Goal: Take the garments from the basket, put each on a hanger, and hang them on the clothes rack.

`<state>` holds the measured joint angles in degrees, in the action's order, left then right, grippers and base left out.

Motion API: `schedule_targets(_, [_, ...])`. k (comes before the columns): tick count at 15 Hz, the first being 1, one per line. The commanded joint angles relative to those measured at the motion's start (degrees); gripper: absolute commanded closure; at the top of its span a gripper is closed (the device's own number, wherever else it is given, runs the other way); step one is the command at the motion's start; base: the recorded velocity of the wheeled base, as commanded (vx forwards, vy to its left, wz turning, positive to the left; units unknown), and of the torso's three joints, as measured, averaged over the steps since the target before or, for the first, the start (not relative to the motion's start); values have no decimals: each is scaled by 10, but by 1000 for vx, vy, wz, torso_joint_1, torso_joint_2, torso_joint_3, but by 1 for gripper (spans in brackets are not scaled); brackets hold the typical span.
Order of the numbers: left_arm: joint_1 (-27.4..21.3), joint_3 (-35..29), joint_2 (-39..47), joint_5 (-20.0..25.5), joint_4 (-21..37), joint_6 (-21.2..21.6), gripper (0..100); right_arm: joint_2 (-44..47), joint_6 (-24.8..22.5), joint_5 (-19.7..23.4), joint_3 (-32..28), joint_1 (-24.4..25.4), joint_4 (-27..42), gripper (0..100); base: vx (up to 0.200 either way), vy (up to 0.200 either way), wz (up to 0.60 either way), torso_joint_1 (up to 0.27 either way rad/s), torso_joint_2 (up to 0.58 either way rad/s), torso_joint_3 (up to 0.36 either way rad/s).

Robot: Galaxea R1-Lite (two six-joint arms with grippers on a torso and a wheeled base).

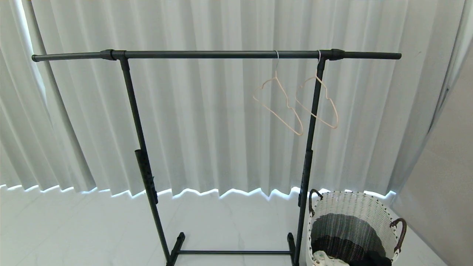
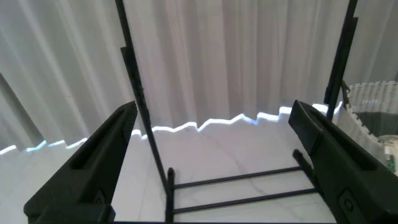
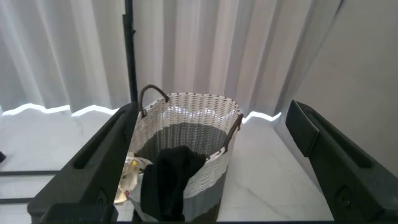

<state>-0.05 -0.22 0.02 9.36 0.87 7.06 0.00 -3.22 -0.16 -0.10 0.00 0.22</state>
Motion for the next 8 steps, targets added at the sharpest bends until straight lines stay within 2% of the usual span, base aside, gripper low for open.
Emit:
schedule_targets(1, [0,0,0,-2,0,-7,0,0,0,0,0,0,0,0,0,0,0,0,0,0])
schedule_targets(6, [0,0,0,-2,0,-9,0,0,-3,1,0,0,0,0,0,0,0,0,0,0])
schedule_targets(8, [0,0,0,-2,0,-7,0,0,-7,1,0,0,0,0,0,0,-600,0,2,0])
